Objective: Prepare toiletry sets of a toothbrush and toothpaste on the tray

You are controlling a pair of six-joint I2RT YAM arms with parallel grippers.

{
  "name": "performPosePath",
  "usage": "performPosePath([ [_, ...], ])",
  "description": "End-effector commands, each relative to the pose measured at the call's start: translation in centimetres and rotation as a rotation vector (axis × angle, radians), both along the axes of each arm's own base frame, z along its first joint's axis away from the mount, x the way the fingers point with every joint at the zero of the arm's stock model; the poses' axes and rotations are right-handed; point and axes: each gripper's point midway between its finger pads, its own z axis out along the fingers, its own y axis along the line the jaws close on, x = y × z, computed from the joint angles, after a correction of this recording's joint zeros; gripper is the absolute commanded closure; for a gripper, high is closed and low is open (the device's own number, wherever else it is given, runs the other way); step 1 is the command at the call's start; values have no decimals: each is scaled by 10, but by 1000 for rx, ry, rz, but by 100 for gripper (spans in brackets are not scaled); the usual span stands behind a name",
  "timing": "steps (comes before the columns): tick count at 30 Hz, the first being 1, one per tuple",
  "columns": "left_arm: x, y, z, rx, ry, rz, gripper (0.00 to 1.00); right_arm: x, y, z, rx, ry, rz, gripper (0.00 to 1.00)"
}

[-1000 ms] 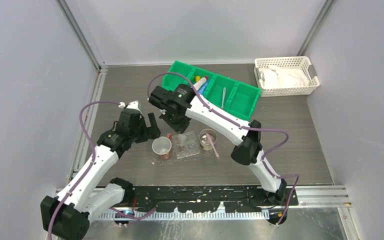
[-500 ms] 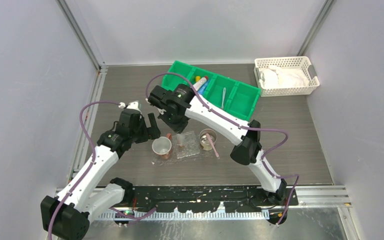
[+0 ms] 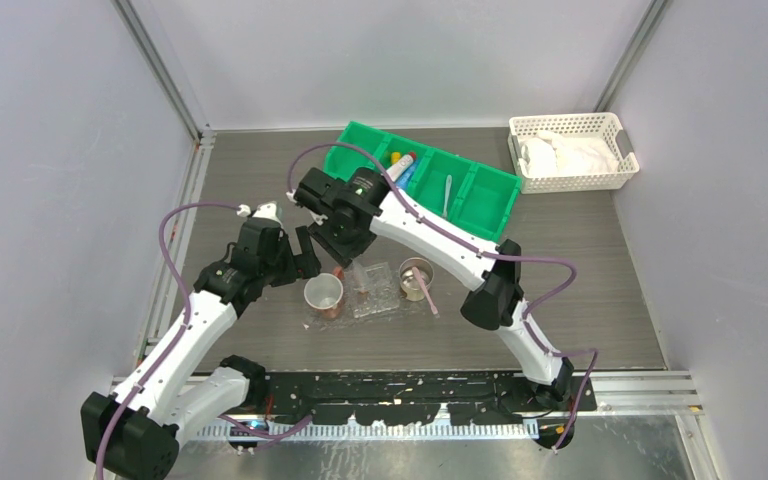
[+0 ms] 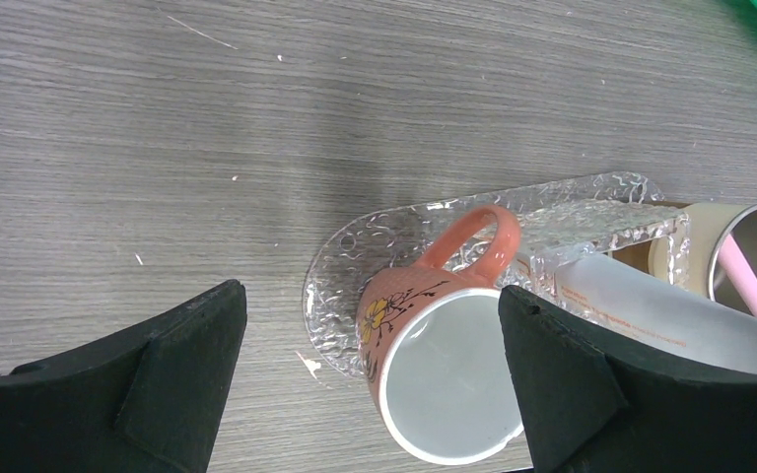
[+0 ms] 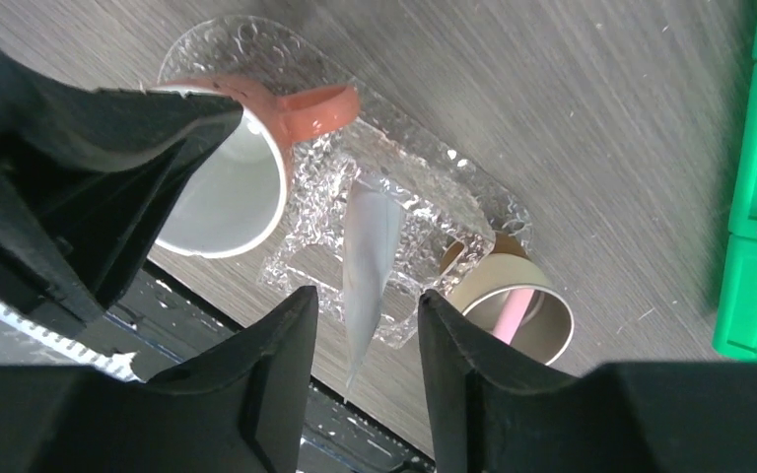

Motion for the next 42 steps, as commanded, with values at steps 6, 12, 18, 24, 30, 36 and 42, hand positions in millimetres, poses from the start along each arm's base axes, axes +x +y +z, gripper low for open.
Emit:
performPosePath([
  [6, 4, 6, 13, 19, -43, 4, 0, 82, -28, 106, 310, -295, -211, 46],
  [12, 4, 6, 13, 23, -39, 5, 0, 167, -68, 92, 235, -493, -324, 44],
  [18, 3, 5, 14, 15, -40, -1, 0, 235, -78, 34, 86, -593, -345, 45],
  [24, 4, 3, 9, 16, -34, -6, 0, 261, -63, -8, 40, -599, -288, 47],
  [30, 8, 0, -3, 17, -15, -12, 0, 274, -57, -35, 6, -622, -254, 48],
  [36, 12, -4, -12, 11, 2, -18, 0, 279, -50, -55, 7, -614, -232, 49],
  [42, 14, -4, -19, 18, 14, -18, 0, 278, -41, -69, 17, -605, -217, 50],
])
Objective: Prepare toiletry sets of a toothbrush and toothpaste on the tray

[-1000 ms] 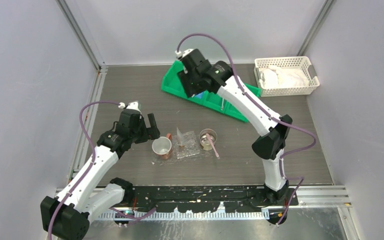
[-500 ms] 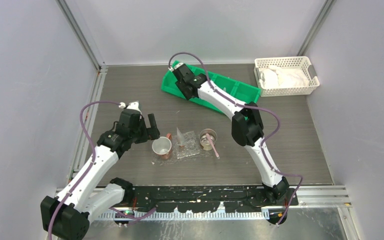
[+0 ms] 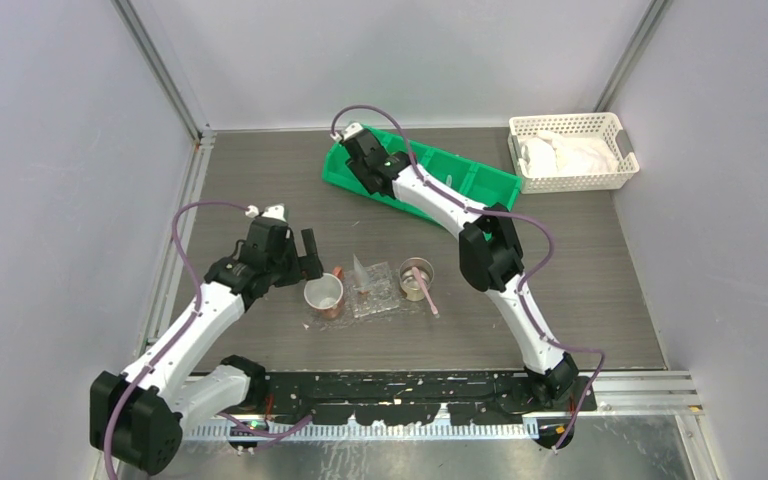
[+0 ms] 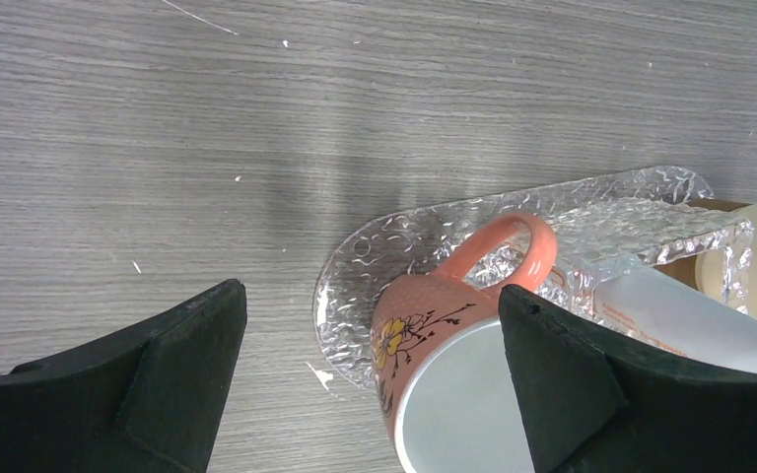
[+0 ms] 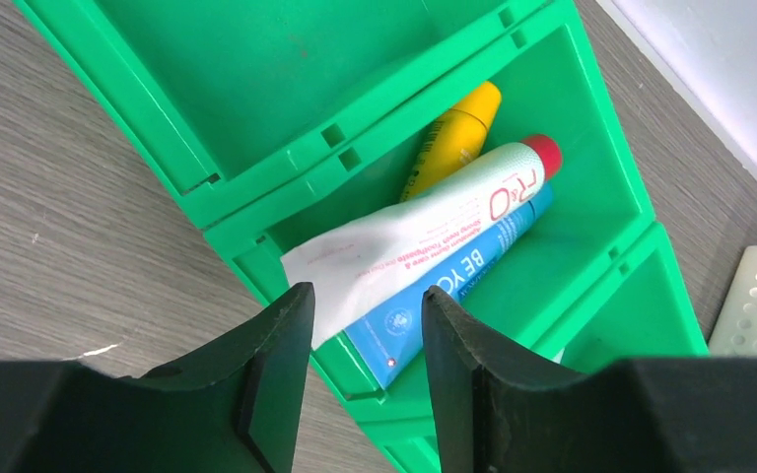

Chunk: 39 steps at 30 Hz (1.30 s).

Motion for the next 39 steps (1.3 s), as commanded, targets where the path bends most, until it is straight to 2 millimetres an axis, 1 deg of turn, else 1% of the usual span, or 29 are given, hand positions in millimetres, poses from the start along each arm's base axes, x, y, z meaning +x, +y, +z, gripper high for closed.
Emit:
performPosePath([
  [1, 10, -3, 3, -19, -34, -1, 0, 6, 13, -3, 25, -36, 17, 50],
  [7, 12, -4, -1, -20, -30, 0, 0, 4, 19, -17, 19, -34, 29, 52],
  [10, 12, -4, -3, -20, -26, 2, 0, 6, 18, -23, 8, -41, 18, 53],
  [13, 13, -4, -5, -19, -24, 2, 0, 7, 17, -25, -1, -46, 14, 54],
  [18, 14, -4, -9, -20, -19, 0, 0, 0, 20, -26, 20, -63, 38, 53],
  [21, 14, -5, -12, -20, -10, -1, 0, 1, 16, -29, -1, -73, 23, 53],
  [25, 14, -5, -13, -21, -11, -1, 0, 7, 9, -25, -34, -104, -9, 55],
  [30, 15, -6, -13, -25, -12, -4, 0, 13, -2, -12, -63, -159, -69, 59],
  [35, 15, -7, -14, -32, -10, -6, 0, 16, -12, -2, -95, -206, -110, 60],
  [37, 15, -7, -14, -33, -9, -8, 0, 17, -14, -1, -105, -213, -117, 60],
  [39, 15, -8, -15, -34, -8, -8, 0, 18, -16, 0, -115, -223, -125, 63],
])
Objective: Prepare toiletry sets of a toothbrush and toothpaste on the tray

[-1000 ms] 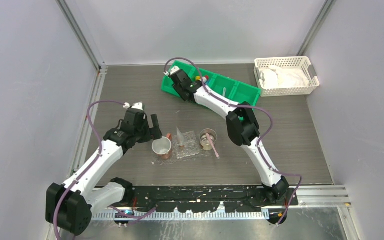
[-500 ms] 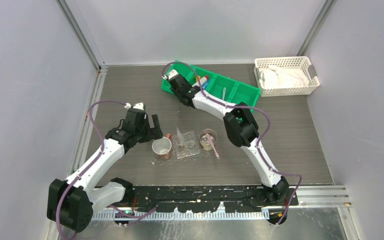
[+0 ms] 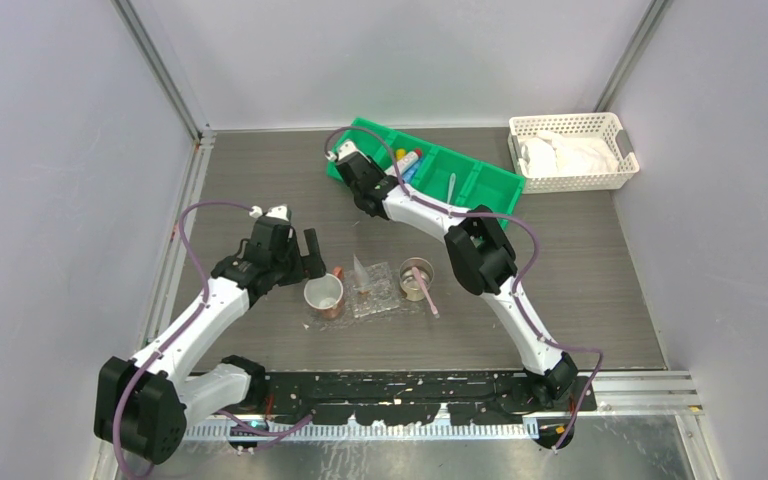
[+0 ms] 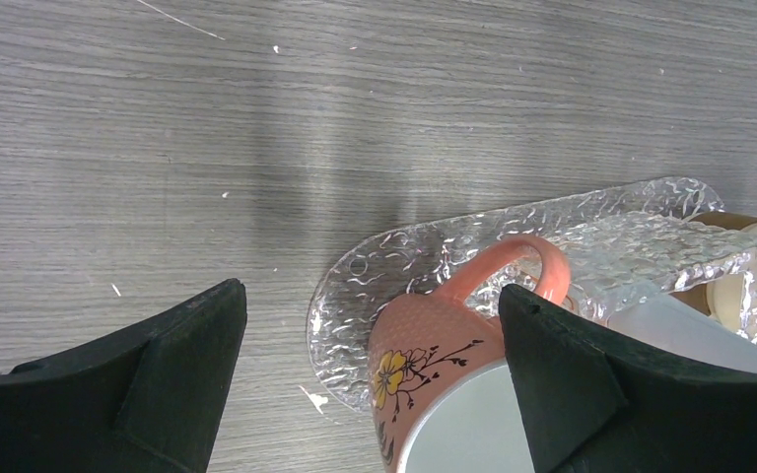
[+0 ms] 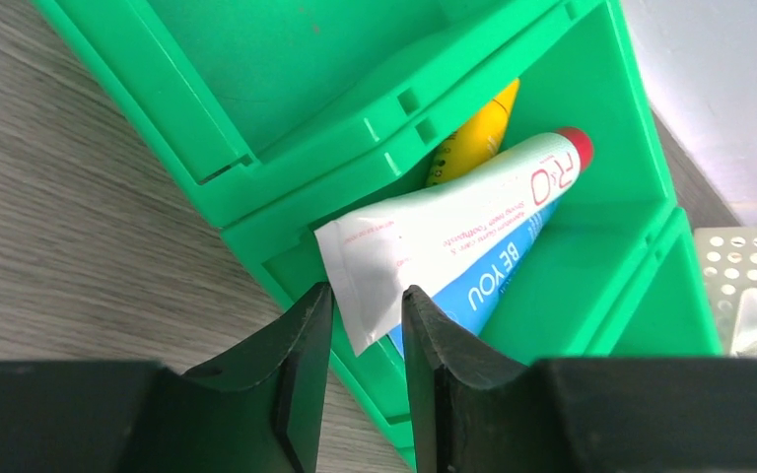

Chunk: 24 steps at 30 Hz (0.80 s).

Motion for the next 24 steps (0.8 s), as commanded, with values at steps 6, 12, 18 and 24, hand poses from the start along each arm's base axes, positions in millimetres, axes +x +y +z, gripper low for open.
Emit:
performPosePath([
  [6, 5, -3, 1, -18, -23, -6, 0, 14, -20, 45, -22, -158, -106, 67],
  [12, 6, -3, 0, -14, -19, -6, 0, 19, -27, 52, -44, -200, -141, 77],
  [18, 6, -1, -1, -6, -18, -2, 0, 26, -46, 75, -17, -273, -210, 95],
  [24, 9, -2, -1, -6, -14, -5, 0, 27, -65, 97, 107, -276, -244, 99],
])
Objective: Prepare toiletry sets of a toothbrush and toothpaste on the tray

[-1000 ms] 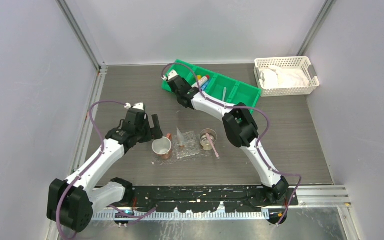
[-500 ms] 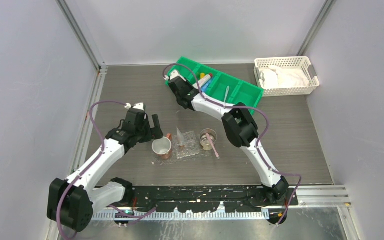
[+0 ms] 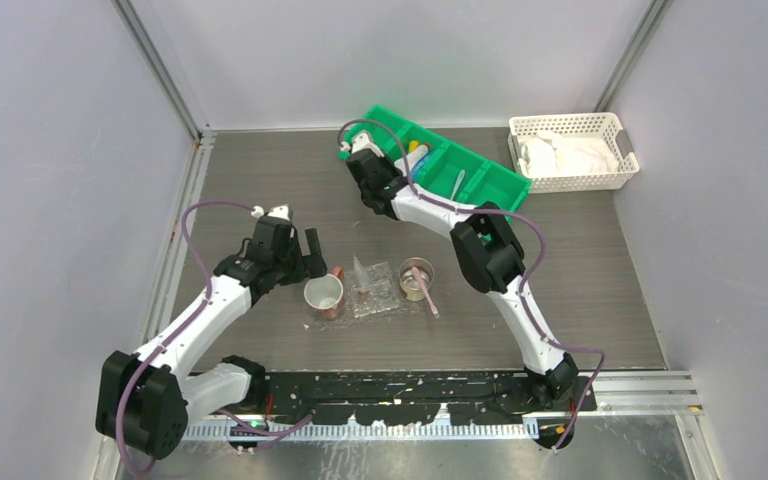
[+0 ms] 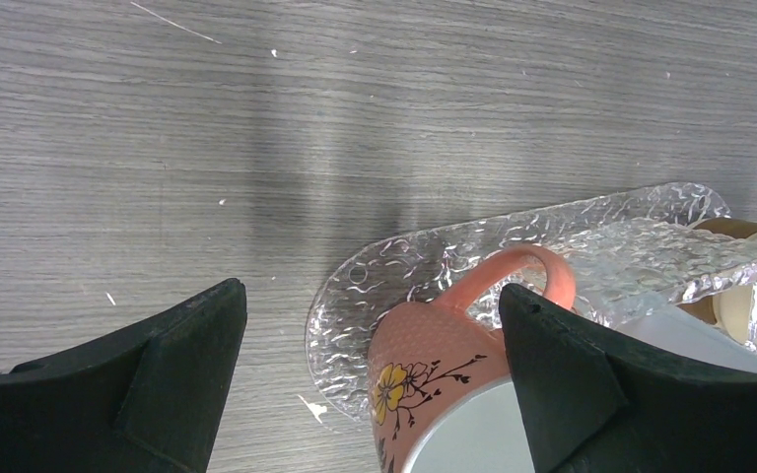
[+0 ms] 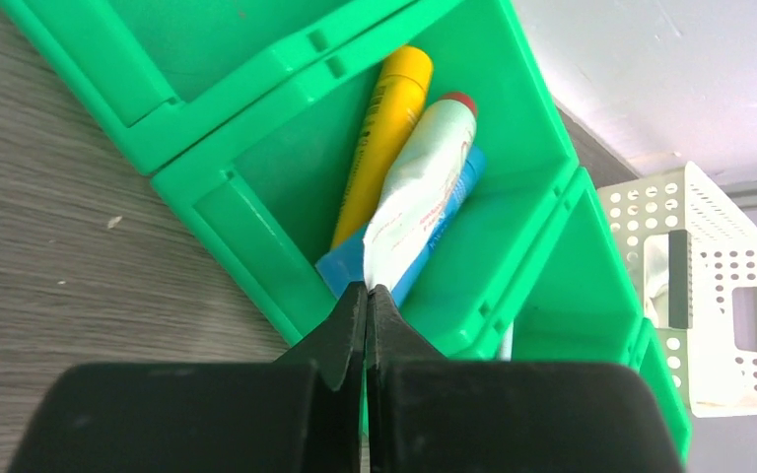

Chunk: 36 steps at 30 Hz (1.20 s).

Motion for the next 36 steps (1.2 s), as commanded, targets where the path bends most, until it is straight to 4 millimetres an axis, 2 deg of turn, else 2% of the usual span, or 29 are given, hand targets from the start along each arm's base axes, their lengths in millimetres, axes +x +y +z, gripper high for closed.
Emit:
performPosePath([
  [1, 6, -1, 4, -4, -17, -5, 0, 8, -28, 84, 194, -139, -78, 99],
  [8, 6, -1, 5, -8, -19, -6, 0, -17, -46, 145, 305, -194, -55, 99],
  [14, 3, -1, 7, -17, -23, -5, 0, -52, -56, 192, 378, -123, -13, 99],
  [21, -2, 0, 8, -27, -29, 1, 0, -105, -46, 246, 535, -10, 113, 99],
  [25, -4, 0, 9, -31, -33, 4, 0, -137, -37, 267, 581, 61, 187, 99],
  [27, -4, 0, 9, -39, -36, 3, 0, -147, -38, 270, 574, 78, 182, 99],
  [29, -6, -1, 10, -49, -39, 4, 0, -149, -38, 260, 562, 122, 164, 99],
  [30, -6, -2, 11, -52, -41, 6, 0, -148, -40, 252, 555, 132, 138, 92],
  [31, -7, -2, 11, -55, -45, 4, 0, -145, -43, 241, 551, 146, 107, 76],
  [32, -7, -1, 11, -54, -44, 5, 0, -141, -45, 226, 547, 175, 85, 67],
  [36, -9, 0, 10, -49, -41, 10, 0, -124, -37, 163, 610, 348, 52, 60],
])
